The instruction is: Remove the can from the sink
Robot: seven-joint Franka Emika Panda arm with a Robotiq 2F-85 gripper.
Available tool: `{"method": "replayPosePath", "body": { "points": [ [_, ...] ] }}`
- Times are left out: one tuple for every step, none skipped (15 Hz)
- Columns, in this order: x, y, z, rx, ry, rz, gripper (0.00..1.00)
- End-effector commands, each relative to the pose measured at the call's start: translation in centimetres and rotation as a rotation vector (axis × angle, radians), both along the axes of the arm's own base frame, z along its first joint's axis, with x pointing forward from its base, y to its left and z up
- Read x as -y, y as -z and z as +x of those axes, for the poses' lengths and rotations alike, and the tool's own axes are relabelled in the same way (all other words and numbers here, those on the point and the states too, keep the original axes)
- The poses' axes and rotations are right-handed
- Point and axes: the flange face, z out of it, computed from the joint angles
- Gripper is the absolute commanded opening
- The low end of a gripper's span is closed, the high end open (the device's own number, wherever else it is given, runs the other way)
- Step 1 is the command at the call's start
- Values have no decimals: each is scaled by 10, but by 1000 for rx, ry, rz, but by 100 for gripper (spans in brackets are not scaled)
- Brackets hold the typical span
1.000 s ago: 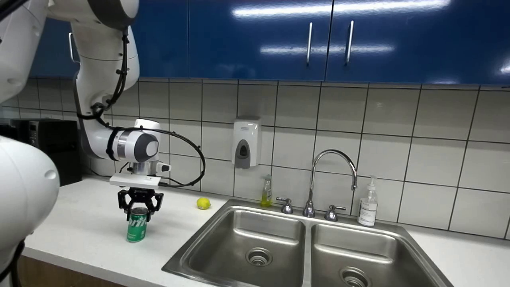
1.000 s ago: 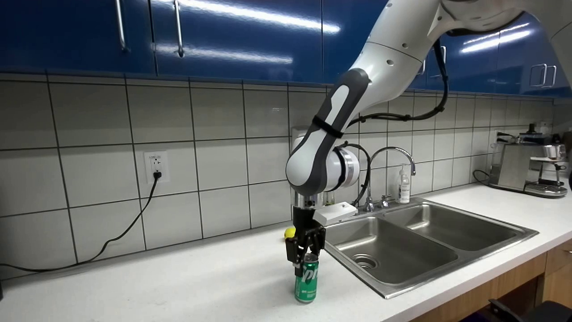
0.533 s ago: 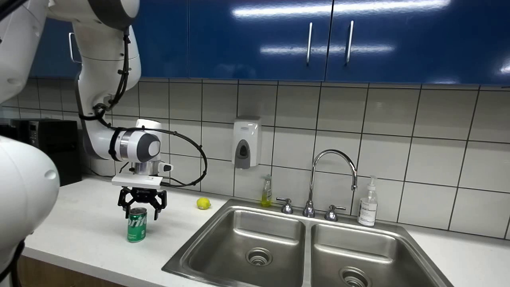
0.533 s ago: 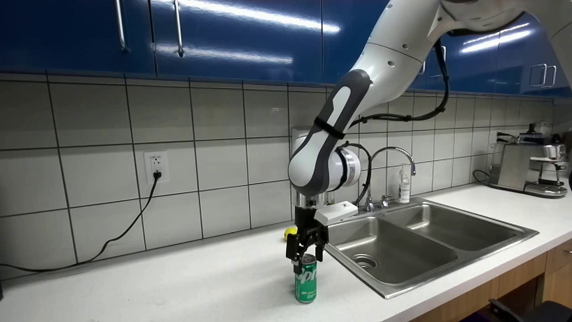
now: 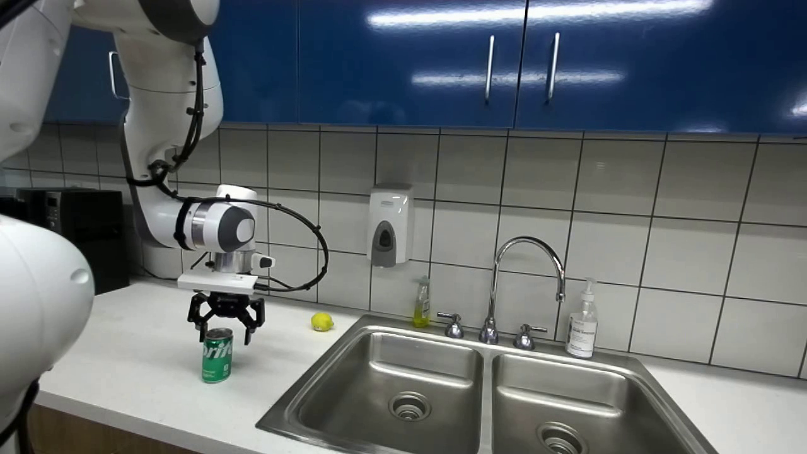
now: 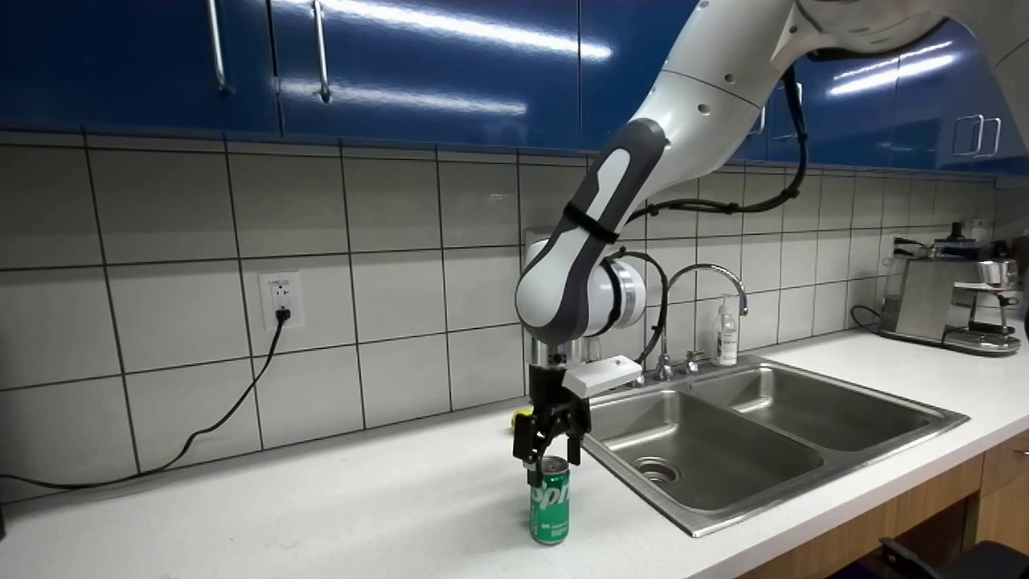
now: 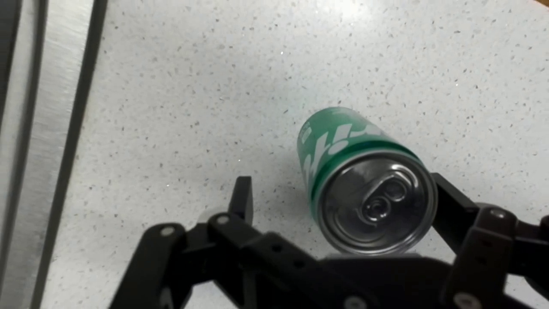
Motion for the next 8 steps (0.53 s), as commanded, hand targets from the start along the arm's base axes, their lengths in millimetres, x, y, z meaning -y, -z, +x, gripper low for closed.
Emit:
{"method": "replayPosePath", "body": {
  "points": [
    [-2,-21,-3,-26,16,-21,100],
    [-2,-24,-4,-29,17,-22,100],
    [-3,-27,-4,-32,16,-23,100],
    [-3,-32,-6,-33,13,-23,100],
    [-4,-37,-7,-31,11,-25,100],
    [-5,-42,-8,-32,9,-26,100],
    [-6,-47,-8,-31,7,-24,100],
    [-7,-54,-9,-29,5,-21,100]
  ]
}}
